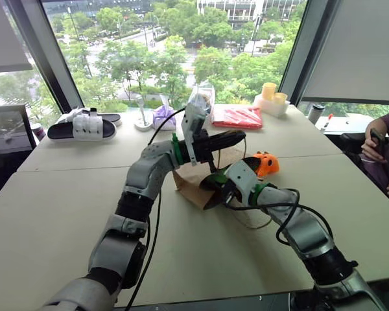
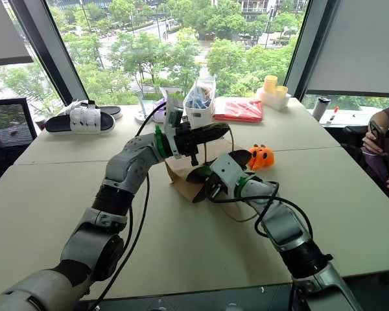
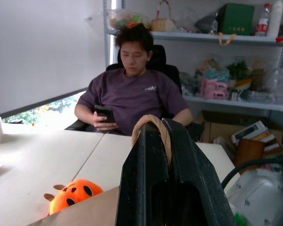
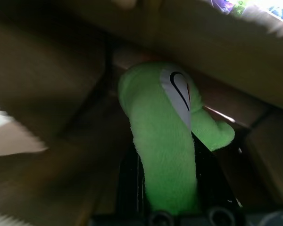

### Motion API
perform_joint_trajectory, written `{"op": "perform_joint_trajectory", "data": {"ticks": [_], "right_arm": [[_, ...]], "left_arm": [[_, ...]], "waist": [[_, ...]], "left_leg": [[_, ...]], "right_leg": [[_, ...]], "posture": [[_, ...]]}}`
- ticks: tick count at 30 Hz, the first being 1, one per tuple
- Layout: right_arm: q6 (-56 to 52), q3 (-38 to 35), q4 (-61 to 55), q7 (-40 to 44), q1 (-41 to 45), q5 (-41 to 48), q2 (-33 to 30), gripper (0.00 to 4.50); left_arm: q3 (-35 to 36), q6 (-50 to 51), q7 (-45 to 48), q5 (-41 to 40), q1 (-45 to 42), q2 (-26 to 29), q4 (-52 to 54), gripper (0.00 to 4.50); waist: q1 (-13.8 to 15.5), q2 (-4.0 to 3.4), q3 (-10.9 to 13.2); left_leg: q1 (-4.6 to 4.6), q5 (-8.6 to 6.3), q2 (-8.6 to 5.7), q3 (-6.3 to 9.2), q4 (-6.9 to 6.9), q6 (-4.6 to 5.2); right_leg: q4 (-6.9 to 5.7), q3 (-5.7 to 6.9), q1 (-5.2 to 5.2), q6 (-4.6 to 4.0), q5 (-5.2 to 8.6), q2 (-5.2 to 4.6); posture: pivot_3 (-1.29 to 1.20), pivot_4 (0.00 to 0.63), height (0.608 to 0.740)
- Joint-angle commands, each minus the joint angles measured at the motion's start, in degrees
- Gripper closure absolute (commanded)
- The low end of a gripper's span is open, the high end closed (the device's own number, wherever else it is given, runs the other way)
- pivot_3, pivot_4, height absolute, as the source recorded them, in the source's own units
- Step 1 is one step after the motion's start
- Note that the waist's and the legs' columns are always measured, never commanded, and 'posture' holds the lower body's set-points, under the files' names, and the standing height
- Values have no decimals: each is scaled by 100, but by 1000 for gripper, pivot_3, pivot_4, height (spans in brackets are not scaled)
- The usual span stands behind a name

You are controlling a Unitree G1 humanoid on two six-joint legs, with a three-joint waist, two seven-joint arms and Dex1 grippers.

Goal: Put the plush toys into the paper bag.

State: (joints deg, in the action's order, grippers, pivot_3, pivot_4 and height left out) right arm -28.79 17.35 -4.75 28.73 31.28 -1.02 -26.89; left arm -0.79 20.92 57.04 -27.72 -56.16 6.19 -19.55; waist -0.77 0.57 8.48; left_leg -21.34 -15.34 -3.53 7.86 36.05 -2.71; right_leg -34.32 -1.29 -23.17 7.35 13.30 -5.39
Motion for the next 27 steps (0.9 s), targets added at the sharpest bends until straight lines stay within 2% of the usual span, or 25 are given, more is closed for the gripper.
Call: {"op": "perform_joint_trajectory", "data": {"ticks": [1, 2, 5, 9, 12, 16, 19, 22, 24, 27], "right_arm": [[389, 33, 315, -33, 279, -217, 178, 4483], [442, 24, 367, -39, 295, -257, 208, 3669], [486, -84, 305, -64, 244, -294, 271, 2269], [448, -426, -332, -48, -102, -126, 214, 73], [209, -862, -1172, 204, -524, 392, 162, 27], [-1048, -2273, -3038, 545, -1410, 2144, 51, 27], [-1883, -3411, -3462, 315, -1534, 3399, 130, 27], [-1932, -4256, -3025, -165, -1256, 3985, 321, 27], [-1763, -4496, -2580, -391, -1094, 3968, 331, 27], [-729, -3874, -526, -1238, -232, 2548, 341, 27]], "left_arm": [[25, -95, -112, 22, -44, -3, 178, 4500], [2, -125, -124, 57, -40, 9, 165, 4500], [7, -175, -193, 135, -49, 40, 66, 4500], [-16, -300, -301, 313, -92, 55, -148, 4500], [-68, -409, -310, 437, -110, 52, -273, 4500], [-113, -518, -273, 561, -131, 72, -465, 4500], [-106, -553, -236, 585, -129, 92, -525, 4500], [-70, -530, -237, 590, -134, 84, -539, 4500], [-75, -519, -256, 599, -123, 67, -514, 4500], [-88, -477, -292, 593, -59, 57, -390, 4500]], "waist": [[-1, 0, 0], [-1, 0, 0], [-9, 0, 0], [0, 0, 0], [7, 0, 0], [22, 0, 0], [7, 0, 0], [4, 0, 0], [7, 0, 0], [-39, -1, 0]], "left_leg": [[0, 0, 0, 0, 0, -1], [0, 1, 0, 0, 0, -2], [0, 1, 0, 0, -1, -2], [0, 1, 0, 2, -2, -2], [-2, 1, 0, 2, -1, -2], [-5, -1, -1, 10, -1, 1], [-1, -21, 0, 7, 5, 37], [13, -22, 2, 7, 4, 39], [19, -22, 3, 4, 4, 39], [24, -22, 2, -2, 4, 39]], "right_leg": [[0, 0, 0, 0, 0, 0], [-1, 0, 0, 0, 0, 0], [-2, 0, -1, 0, 0, 1], [-3, 0, -3, 0, 0, 1], [-1, 0, -3, 0, 0, 1], [1, 1, 1, 1, 0, 1], [-1, 0, 4, 1, -2, 1], [-3, 0, 16, -3, -4, 3], [-4, -1, 20, -4, -5, 4], [-4, -2, 23, -4, -5, 4]], "posture": [[0, 150, 740], [0, 150, 740], [0, 150, 740], [0, 150, 740], [0, 150, 740], [0, 150, 740], [0, 150, 740], [0, 150, 740], [0, 150, 740], [0, 150, 740]]}}
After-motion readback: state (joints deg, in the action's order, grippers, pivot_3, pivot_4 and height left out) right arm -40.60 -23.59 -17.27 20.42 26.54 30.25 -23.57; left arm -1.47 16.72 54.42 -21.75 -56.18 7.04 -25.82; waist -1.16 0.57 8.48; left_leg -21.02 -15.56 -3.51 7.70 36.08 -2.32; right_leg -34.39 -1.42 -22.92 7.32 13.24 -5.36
